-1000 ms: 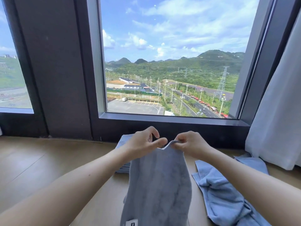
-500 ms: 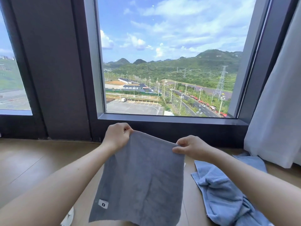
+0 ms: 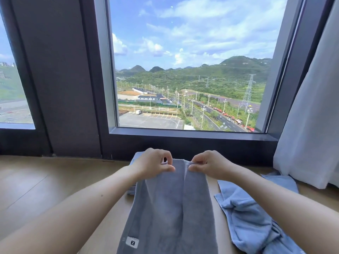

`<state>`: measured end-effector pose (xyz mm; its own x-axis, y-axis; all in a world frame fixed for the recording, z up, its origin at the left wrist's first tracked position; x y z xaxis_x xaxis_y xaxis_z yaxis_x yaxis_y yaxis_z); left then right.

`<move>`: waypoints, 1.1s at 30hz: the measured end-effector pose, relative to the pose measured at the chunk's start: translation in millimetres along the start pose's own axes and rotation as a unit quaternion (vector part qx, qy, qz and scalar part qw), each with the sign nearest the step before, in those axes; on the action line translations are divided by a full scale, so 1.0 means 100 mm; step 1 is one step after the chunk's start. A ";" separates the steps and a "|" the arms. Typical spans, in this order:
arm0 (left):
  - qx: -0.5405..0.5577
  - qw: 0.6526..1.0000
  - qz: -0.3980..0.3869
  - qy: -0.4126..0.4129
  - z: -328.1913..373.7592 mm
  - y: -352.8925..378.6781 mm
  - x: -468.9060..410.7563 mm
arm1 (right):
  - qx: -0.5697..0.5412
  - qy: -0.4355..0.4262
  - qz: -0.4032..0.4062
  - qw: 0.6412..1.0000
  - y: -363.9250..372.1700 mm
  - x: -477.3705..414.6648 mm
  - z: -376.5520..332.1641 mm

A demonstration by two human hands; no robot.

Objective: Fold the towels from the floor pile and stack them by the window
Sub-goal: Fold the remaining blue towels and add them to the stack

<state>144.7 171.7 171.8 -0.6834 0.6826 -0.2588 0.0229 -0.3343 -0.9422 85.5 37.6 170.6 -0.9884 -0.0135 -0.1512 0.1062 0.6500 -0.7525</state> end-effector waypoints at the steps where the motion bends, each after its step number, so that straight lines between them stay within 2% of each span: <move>1: -0.017 1.000 -0.004 -0.002 -0.07 -0.01 0.00 | 0.023 0.011 -0.007 1.000 -0.02 0.00 0.05; 6: -0.097 0.994 -0.023 -0.037 -0.46 -0.06 -0.01 | 0.096 0.035 -0.006 0.995 -0.15 -0.03 0.17; 12: -0.021 0.997 0.024 -0.065 -0.75 -0.25 -0.04 | 0.121 0.031 -0.017 0.992 -0.29 -0.06 0.27; 16: 0.024 0.995 0.066 -0.072 -0.87 -0.34 -0.02 | 0.234 0.051 -0.053 0.969 -0.35 0.03 0.44; 19: 0.017 0.993 0.091 -0.080 -0.90 -0.35 -0.06 | 0.287 0.034 -0.072 0.954 -0.30 0.04 0.48; 23: -0.017 0.985 0.111 -0.134 -1.16 -0.39 -0.03 | 0.128 -0.040 0.002 0.991 -0.28 0.01 0.40; 24: -0.028 0.983 0.112 -0.141 -1.21 -0.40 -0.01 | 0.140 -0.050 0.001 0.989 -0.28 0.02 0.38; 28: -0.041 0.983 0.120 -0.135 -1.24 -0.47 0.03 | 0.349 -0.009 -0.062 0.935 -0.20 0.04 0.46; 31: -0.033 0.981 0.135 -0.132 -1.22 -0.50 0.02 | 0.436 0.039 -0.056 0.897 -0.26 0.00 0.42; 33: -0.024 0.980 0.142 -0.140 -1.21 -0.49 0.01 | 0.470 0.057 -0.006 0.881 -0.37 -0.05 0.32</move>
<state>231.5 267.8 192.3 -0.8179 0.3585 -0.4500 0.2717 -0.4487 -0.8514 90.0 -10.7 178.7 -0.9889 0.0946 -0.1145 0.0856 -0.2667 -0.9600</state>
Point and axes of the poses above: each hand's wrist, its own x-axis away from the middle knuckle, its own y-axis out of the palm, z = x × y, the point moved 8 cm from there along -x, towards the middle knuckle, and after that the axes turned 12 degrees about -x, right-handed, at the moved point
